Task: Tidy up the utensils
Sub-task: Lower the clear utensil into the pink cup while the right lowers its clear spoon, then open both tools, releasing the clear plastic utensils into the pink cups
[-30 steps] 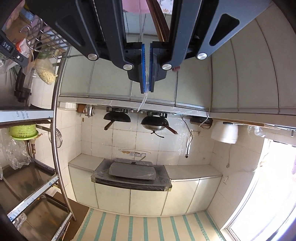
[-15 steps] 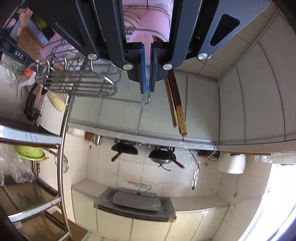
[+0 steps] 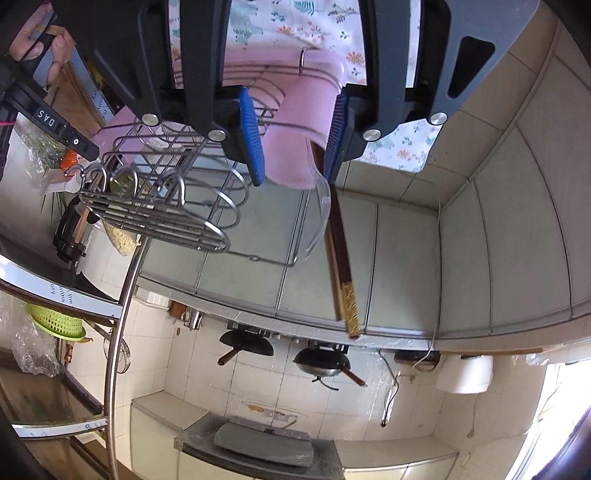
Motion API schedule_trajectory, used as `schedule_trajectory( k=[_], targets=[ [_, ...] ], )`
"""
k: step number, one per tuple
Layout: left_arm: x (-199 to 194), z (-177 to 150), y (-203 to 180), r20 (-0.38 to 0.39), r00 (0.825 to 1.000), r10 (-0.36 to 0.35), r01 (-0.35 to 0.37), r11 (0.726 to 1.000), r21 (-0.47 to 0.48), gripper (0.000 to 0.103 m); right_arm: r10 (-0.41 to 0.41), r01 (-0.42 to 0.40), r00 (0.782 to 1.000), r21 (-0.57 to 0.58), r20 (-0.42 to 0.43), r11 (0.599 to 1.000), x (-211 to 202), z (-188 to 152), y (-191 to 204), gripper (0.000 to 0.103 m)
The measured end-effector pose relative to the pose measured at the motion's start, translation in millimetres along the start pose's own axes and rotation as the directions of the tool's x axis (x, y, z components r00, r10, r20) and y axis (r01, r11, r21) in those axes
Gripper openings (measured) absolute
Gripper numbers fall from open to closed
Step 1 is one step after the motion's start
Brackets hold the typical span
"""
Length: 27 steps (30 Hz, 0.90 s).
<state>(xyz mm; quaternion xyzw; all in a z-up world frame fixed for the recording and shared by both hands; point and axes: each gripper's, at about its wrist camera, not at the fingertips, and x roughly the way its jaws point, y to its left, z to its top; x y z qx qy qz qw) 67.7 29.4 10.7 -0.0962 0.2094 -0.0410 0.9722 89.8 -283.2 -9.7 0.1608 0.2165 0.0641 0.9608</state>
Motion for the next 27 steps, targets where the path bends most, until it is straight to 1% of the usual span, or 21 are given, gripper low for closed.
schedule_trajectory(
  k=[3, 7, 13, 17, 19, 21, 24, 27],
  targets=[
    [-5.2, -3.9, 6.8, -0.041, 0.999, 0.0, -0.001, 1.0, -0.025, 0.034, 0.006, -0.005, 1.0, 0.014, -0.023, 1.0, -4.3, -3.9, -2.5, 0.022],
    [-13.8, -15.1, 15.9, -0.105, 0.995, 0.004, -0.008, 0.999, -0.04, 0.034, 0.006, -0.006, 0.999, 0.011, -0.032, 1.0, -12.1, -9.6, -2.3, 0.023],
    [-25.0, -26.4, 21.3, -0.158, 0.987, 0.016, -0.023, 0.999, -0.045, 0.034, 0.021, -0.021, 0.998, 0.003, -0.057, 1.0, -20.6, -15.1, 1.5, 0.023],
    [-29.6, -32.9, 25.5, -0.23, 0.973, -0.007, -0.012, 0.997, -0.079, 0.034, 0.034, -0.036, 0.995, -0.023, -0.089, 0.999, -24.7, -23.2, 8.7, 0.023],
    [-31.9, -37.1, 28.8, -0.283, 0.959, -0.015, -0.013, 0.995, -0.096, 0.034, 0.045, -0.049, 0.992, -0.033, -0.121, 0.998, -24.3, -30.8, 12.4, 0.023],
    [-34.6, -41.9, 32.4, -0.34, 0.94, -0.027, -0.014, 0.993, -0.118, 0.034, 0.065, -0.07, 0.986, -0.031, -0.155, 0.997, -22.4, -38.7, 15.1, 0.023],
    [-37.2, -55.9, 38.4, -0.455, 0.89, -0.022, -0.039, 0.991, -0.124, 0.034, 0.101, -0.112, 0.971, -0.04, -0.219, 0.993, -17.9, -54.4, 23.3, 0.023],
    [-43.2, -74.4, 44.4, -0.579, 0.815, 0.028, -0.107, 0.989, -0.103, 0.034, 0.12, -0.14, 0.96, -0.062, -0.253, 0.988, -15.7, -63.3, 31.3, 0.023]
  ],
)
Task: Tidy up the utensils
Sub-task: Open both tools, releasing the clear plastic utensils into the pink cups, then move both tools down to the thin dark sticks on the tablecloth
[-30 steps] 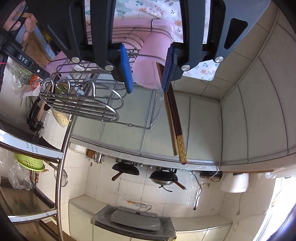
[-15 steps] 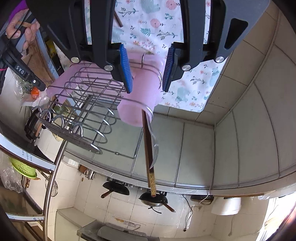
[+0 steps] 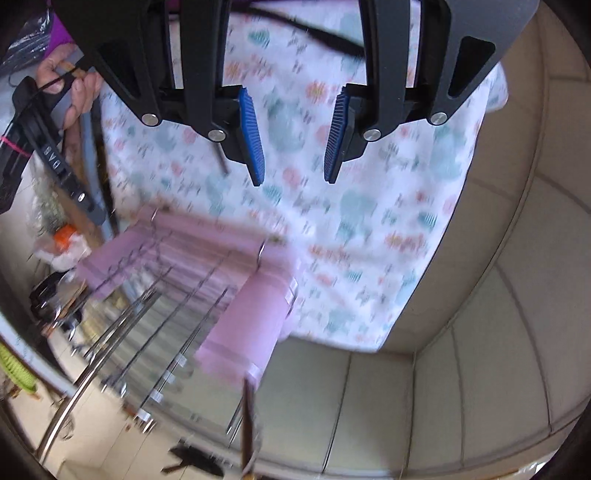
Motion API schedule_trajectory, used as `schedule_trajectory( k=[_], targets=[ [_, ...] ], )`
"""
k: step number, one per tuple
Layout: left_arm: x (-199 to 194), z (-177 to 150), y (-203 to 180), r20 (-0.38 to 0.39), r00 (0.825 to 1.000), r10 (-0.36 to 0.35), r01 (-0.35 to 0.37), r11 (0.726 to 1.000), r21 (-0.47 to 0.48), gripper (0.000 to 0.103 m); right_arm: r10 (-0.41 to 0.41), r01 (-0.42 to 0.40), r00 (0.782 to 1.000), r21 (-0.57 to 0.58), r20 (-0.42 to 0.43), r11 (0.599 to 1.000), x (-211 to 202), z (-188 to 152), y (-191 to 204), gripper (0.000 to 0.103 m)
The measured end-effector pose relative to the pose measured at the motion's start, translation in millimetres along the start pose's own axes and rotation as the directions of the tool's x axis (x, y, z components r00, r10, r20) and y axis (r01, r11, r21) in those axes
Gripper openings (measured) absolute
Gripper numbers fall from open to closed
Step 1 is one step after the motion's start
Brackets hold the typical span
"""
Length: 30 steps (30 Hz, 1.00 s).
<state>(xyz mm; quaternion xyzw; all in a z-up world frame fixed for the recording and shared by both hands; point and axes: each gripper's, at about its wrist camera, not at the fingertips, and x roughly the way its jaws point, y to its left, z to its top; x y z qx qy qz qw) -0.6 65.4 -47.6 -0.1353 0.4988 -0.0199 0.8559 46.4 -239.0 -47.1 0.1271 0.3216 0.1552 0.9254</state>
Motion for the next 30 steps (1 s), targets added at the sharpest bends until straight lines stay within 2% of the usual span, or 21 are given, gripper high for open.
schedule_trajectory(
  k=[2, 6, 9, 11, 13, 20, 28, 30],
  targets=[
    [0.8, -9.3, 6.1, -0.067, 0.997, 0.023, -0.024, 1.0, -0.014, 0.034, 0.022, -0.022, 0.999, -0.013, -0.025, 1.0, 3.3, -4.1, 5.1, 0.023],
    [3.4, -28.2, 9.0, -0.21, 0.976, 0.055, -0.069, 0.996, -0.06, 0.034, 0.056, -0.058, 0.996, -0.03, -0.065, 0.998, 6.9, -10.5, 10.3, 0.023],
    [8.0, -39.6, 9.9, -0.311, 0.947, 0.077, -0.114, 0.988, -0.102, 0.034, 0.07, -0.072, 0.995, -0.027, -0.066, 0.997, 3.6, -16.4, 10.1, 0.023],
    [15.5, -48.8, 12.5, -0.387, 0.92, 0.068, -0.136, 0.979, -0.152, 0.034, 0.086, -0.087, 0.994, -0.012, -0.072, 0.996, 2.5, -18.8, 7.6, 0.023],
    [24.8, -53.5, 14.2, -0.427, 0.901, 0.073, -0.16, 0.972, -0.17, 0.034, 0.098, -0.098, 0.992, 0.001, -0.076, 0.995, 2.8, -19.2, 4.3, 0.023],
    [51.6, -65.7, 21.4, -0.501, 0.857, 0.122, -0.257, 0.943, -0.21, 0.034, 0.118, -0.117, 0.989, 0.016, -0.085, 0.993, 2.6, -24.0, -0.6, 0.023],
    [68.2, -64.4, 19.8, -0.474, 0.869, 0.141, -0.277, 0.933, -0.23, 0.033, 0.134, -0.132, 0.981, 0.025, -0.141, 0.991, 16.8, -30.7, 1.6, 0.023],
    [67.4, -65.5, 19.3, -0.466, 0.874, 0.138, -0.266, 0.938, -0.221, 0.02, 0.139, -0.136, 0.977, 0.029, -0.16, 0.99, 20.8, -32.2, 2.7, 0.023]
  ],
)
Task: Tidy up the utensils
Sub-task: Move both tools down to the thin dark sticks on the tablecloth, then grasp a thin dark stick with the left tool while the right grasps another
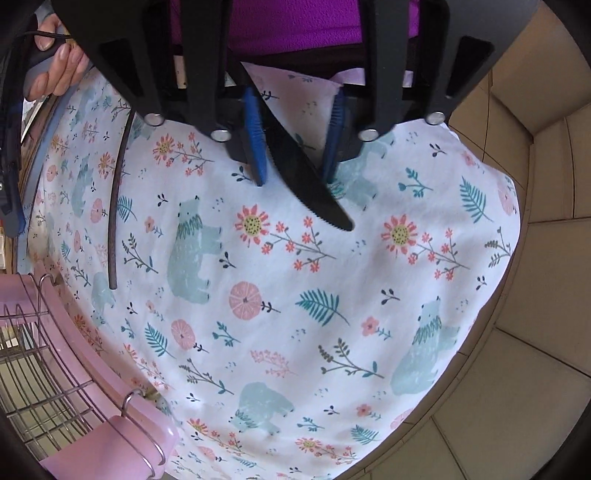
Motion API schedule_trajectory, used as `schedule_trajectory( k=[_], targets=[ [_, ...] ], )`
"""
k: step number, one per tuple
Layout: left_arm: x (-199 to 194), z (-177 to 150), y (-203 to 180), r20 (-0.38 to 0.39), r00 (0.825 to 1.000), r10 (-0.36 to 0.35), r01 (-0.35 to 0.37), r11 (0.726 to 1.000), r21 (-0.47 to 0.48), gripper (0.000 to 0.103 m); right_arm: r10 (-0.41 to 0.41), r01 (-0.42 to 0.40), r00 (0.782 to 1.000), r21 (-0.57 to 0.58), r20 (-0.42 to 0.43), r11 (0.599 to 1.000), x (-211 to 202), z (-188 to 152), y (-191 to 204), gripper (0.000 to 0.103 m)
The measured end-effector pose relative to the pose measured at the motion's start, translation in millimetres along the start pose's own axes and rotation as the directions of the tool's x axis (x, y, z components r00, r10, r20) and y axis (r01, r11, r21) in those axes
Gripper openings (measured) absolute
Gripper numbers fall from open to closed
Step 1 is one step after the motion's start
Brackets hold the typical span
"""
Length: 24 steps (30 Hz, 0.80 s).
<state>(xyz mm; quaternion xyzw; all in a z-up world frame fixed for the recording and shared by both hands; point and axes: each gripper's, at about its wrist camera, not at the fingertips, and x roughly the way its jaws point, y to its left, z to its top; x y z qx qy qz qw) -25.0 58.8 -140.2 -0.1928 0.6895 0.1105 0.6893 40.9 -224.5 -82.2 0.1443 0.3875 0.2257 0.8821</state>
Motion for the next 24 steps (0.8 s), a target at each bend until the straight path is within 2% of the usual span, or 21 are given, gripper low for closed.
schedule_trajectory(
  k=[2, 4, 5, 8, 10, 12, 17, 20, 24],
  targets=[
    [-1.7, 2.1, 2.5, -0.002, 1.0, -0.021, 0.021, 1.0, 0.008, 0.014, 0.011, -0.01, 1.0, 0.01, -0.023, 1.0, 4.9, -0.6, 0.4, 0.023],
    [-3.4, 6.3, 7.1, -0.002, 0.999, -0.046, 0.046, 0.999, 0.013, 0.013, 0.027, -0.026, 0.998, 0.024, -0.053, 0.999, 10.6, -1.5, 0.6, 0.023],
    [-4.3, 6.0, 9.0, 0.001, 0.999, -0.054, 0.053, 0.998, 0.023, 0.001, 0.032, -0.03, 0.997, 0.03, -0.067, 0.999, 13.4, -2.3, 0.9, 0.023],
    [-8.3, 10.2, 15.2, 0.016, 0.995, -0.093, 0.093, 0.995, 0.042, 0.001, 0.055, -0.05, 0.991, 0.05, -0.123, 0.998, 23.2, -4.9, 1.9, 0.023],
    [-22.6, 11.0, 18.2, 0.065, 0.99, -0.127, 0.121, 0.989, 0.085, 0.001, 0.068, -0.059, 0.984, 0.06, -0.164, 0.996, 30.3, -5.1, 3.0, 0.023],
    [-38.4, 12.9, 16.0, 0.127, 0.977, -0.168, 0.151, 0.979, 0.136, 0.001, 0.074, -0.061, 0.975, 0.068, -0.208, 0.996, 38.5, -4.0, 4.3, 0.023],
    [-67.2, 16.6, 7.8, 0.268, 0.937, -0.225, 0.158, 0.955, 0.249, 0.001, 0.059, -0.044, 0.948, 0.057, -0.311, 0.997, 62.0, -4.5, 14.0, 0.023],
    [-71.4, 18.1, -2.3, 0.303, 0.916, -0.264, 0.177, 0.942, 0.286, 0.001, 0.036, -0.023, 0.923, 0.039, -0.383, 0.999, 79.1, -8.1, 21.5, 0.023],
    [-77.0, 14.9, -6.1, 0.329, 0.892, -0.312, 0.206, 0.925, 0.32, 0.001, -0.007, 0.007, 0.903, -0.001, -0.43, 1.0, 94.8, -11.7, 33.1, 0.023]
  ],
)
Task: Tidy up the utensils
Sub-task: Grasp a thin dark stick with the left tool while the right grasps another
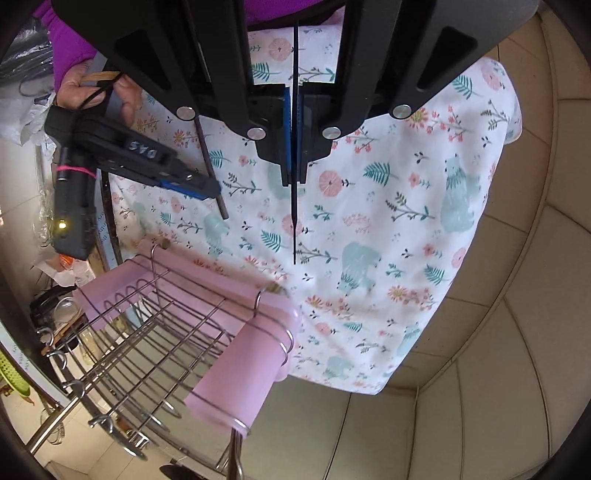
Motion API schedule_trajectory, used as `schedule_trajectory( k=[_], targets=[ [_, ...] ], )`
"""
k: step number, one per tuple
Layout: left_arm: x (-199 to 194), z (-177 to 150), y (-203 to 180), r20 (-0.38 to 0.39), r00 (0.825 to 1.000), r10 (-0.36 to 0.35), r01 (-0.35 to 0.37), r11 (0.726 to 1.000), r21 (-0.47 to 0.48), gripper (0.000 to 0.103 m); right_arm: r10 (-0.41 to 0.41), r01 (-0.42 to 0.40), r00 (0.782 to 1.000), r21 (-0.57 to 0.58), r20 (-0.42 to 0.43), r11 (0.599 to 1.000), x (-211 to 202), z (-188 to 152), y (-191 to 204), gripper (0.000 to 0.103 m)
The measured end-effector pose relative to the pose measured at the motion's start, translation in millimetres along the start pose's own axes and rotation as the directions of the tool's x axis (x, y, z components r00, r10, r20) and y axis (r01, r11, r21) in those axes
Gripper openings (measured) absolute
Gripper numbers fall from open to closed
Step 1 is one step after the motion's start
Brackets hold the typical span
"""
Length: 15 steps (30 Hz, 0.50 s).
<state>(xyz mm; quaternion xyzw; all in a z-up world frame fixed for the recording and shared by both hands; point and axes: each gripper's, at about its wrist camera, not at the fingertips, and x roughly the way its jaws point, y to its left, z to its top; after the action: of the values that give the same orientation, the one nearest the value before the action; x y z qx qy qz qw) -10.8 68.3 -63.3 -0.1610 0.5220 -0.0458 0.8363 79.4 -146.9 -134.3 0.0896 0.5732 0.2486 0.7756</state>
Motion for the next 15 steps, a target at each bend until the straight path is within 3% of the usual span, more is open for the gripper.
schedule_trajectory(
  k=[3, 8, 11, 15],
  targets=[
    [-0.1, -2.3, -2.6, 0.025, 1.0, -0.006, 0.006, 1.0, 0.013, 0.001, -0.041, 0.041, 0.999, -0.014, -0.008, 0.999, 5.0, 1.5, 6.8, 0.022],
    [-1.8, 4.1, 1.6, 0.055, 0.998, -0.043, 0.042, 0.999, 0.015, 0.001, -0.113, 0.111, 0.993, -0.049, -0.018, 0.993, 8.5, 0.1, 11.3, 0.007],
    [-8.4, 7.9, 1.5, 0.096, 0.994, -0.052, 0.049, 0.998, 0.038, 0.001, -0.09, 0.09, 0.996, -0.023, 0.001, 0.996, 5.9, -2.6, 7.7, 0.006],
    [-19.7, 12.4, 0.5, 0.157, 0.985, -0.072, 0.063, 0.996, 0.065, 0.001, -0.018, 0.018, 0.994, 0.002, 0.11, 1.0, -19.4, -5.1, 2.4, 0.006]
  ],
)
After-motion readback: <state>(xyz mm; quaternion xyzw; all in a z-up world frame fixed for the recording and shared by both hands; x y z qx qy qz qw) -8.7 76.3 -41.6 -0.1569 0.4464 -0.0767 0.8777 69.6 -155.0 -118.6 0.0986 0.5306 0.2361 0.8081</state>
